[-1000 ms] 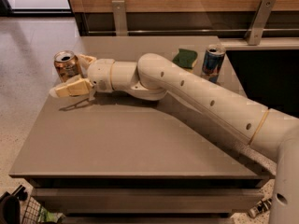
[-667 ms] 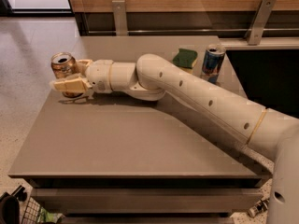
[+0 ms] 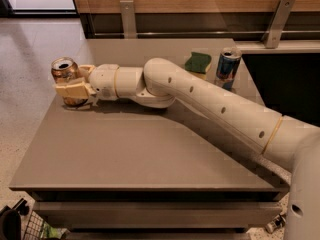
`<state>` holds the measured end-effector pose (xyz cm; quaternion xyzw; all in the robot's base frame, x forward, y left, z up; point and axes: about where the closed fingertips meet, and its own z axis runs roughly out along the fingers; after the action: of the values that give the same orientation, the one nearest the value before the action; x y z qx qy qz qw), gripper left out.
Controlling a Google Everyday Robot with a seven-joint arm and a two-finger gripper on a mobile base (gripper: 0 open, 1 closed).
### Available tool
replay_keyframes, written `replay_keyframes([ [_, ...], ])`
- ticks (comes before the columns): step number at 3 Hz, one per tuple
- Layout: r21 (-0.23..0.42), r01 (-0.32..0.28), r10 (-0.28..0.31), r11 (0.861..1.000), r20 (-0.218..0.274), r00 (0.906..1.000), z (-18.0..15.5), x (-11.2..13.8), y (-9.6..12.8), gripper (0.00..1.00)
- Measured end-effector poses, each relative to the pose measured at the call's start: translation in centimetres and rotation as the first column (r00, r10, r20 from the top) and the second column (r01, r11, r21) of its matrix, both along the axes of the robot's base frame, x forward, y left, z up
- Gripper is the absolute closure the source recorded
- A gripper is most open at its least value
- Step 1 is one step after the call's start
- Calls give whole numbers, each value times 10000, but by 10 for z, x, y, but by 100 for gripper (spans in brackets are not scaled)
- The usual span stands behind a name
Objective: Pick orange can
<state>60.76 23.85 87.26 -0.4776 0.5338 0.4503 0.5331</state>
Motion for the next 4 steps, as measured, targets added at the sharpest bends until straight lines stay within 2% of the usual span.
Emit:
replay_keyframes([
  [1, 4, -39, 39, 10000, 4, 10000, 0, -1, 2, 100],
  [2, 21, -89, 89, 10000, 8, 10000, 2, -2, 3, 100],
  [3, 142, -387, 383, 9991, 254, 9989, 21, -11, 2, 100],
  [4, 134, -732, 716, 9972, 925, 9931, 68, -28, -5, 100],
])
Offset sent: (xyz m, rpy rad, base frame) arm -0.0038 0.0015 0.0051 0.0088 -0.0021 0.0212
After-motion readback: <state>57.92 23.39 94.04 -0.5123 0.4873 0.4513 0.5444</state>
